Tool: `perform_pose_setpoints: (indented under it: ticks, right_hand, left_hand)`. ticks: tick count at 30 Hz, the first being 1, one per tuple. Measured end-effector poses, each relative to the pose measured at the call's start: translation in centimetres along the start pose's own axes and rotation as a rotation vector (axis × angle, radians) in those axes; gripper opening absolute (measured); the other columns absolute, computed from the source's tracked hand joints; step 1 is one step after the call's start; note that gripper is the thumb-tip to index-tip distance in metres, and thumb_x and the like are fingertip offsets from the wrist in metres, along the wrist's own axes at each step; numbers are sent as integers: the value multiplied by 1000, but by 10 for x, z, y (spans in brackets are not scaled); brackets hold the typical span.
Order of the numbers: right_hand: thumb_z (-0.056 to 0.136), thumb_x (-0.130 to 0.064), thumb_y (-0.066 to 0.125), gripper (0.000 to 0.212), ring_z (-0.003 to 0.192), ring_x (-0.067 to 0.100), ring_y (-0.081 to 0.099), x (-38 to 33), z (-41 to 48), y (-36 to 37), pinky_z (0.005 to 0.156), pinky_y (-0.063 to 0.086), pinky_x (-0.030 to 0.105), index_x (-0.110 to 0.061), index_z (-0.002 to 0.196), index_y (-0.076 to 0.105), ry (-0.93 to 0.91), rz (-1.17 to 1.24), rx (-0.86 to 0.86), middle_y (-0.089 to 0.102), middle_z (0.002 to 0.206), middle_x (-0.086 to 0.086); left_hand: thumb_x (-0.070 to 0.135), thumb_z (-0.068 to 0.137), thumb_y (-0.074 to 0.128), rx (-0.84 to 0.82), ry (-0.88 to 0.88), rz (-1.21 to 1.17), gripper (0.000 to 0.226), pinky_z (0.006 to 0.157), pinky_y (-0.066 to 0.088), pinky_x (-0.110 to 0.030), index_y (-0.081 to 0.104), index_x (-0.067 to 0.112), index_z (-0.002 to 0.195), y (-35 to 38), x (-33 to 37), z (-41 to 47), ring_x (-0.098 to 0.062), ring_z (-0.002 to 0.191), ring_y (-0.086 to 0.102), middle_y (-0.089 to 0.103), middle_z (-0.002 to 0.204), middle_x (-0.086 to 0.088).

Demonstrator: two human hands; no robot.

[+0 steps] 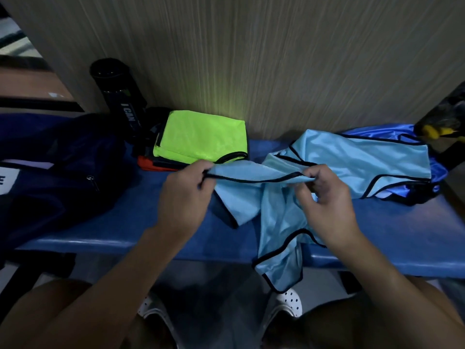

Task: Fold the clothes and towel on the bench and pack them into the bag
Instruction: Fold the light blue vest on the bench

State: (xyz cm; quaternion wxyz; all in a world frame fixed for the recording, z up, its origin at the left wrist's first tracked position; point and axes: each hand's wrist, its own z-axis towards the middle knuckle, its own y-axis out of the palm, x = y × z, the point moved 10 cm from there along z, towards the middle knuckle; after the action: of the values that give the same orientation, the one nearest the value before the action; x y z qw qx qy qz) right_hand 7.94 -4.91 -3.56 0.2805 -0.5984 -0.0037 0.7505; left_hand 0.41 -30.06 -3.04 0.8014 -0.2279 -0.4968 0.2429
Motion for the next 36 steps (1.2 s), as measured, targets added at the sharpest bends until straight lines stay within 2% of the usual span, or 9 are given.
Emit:
perform_pose_setpoints:
  ticks: [3, 6, 9, 11, 15, 19, 25, 29, 36]
  right_hand:
    - [85, 6, 52, 40, 65, 39, 48, 0, -5, 6, 54, 41, 40, -34, 88, 56, 4, -43, -75, 60, 80, -8]
    - [87, 13, 43, 45, 46, 16, 34, 6, -8, 9, 43, 29, 25, -27, 93, 61, 77, -11, -115, 46, 57, -12]
    - [90, -18, 45, 25, 52, 32, 41, -5, -10, 11, 49, 32, 32, -24, 89, 69, 57, -1, -131, 49, 60, 20]
    - [90, -43, 49, 38, 57, 29, 46, -10, -11, 9, 55, 38, 36, -13, 76, 67, 18, -34, -89, 54, 64, 21]
    - [91, -17, 67, 29, 54, 10, 40, -10, -9, 4, 53, 36, 28, -11, 68, 51, 10, -16, 22, 44, 55, -8]
    - [88, -5, 62, 15, 40, 8, 35, 13, -9, 16, 42, 31, 24, -20, 90, 60, 127, -211, -133, 48, 58, -3]
    - [85, -10, 54, 22, 48, 17, 49, 26, -11, 4, 48, 44, 33, -13, 64, 61, 203, -554, -135, 60, 58, 3]
    - [82, 0, 53, 23, 53, 16, 49, 3, -11, -16, 51, 40, 30, -5, 60, 56, 50, -558, 19, 56, 59, 5]
    - [89, -5, 54, 17, 43, 12, 41, 2, -19, -36, 44, 33, 19, -15, 100, 63, 85, -357, 90, 47, 49, 1]
  left_hand:
    - [7, 94, 54, -101, -24, -90, 18, 44, 35, -32, 70, 14, 91, 3, 8, -2, -11, 40, 42, 52, 51, 3]
    - [7, 99, 48, -452, -269, -267, 25, 37, 44, -28, 70, 19, 97, 40, -13, -22, -18, 38, 57, 72, 71, -3]
    - [-4, 99, 42, -575, -426, -403, 35, 49, 55, -30, 61, 8, 125, 58, -28, -33, -22, 62, 73, 67, 119, -11]
    - [-12, 95, 43, -422, -284, -429, 44, 62, 55, -20, 57, 3, 133, 45, -12, -20, -4, 74, 72, 57, 132, 0]
    - [9, 82, 48, -282, -47, -331, 37, 74, 49, -15, 73, 22, 105, 24, 12, -16, 9, 77, 61, 66, 103, 17]
    - [11, 89, 54, -738, -221, 8, 27, 69, 59, -40, 74, 15, 71, 66, -31, -39, -15, 63, 71, 72, 64, 0]
    - [32, 96, 59, -349, -271, 109, 19, 56, 37, -22, 62, 13, 94, 52, -53, -12, -15, 69, 60, 62, 77, -3]
    - [33, 94, 64, -275, -197, 111, 31, 73, 45, -29, 69, 6, 109, 74, -55, -5, -24, 92, 59, 63, 101, -11]
    - [42, 88, 71, -195, -222, 237, 35, 86, 51, -46, 73, 13, 107, 92, -54, -2, -29, 98, 64, 70, 104, -8]
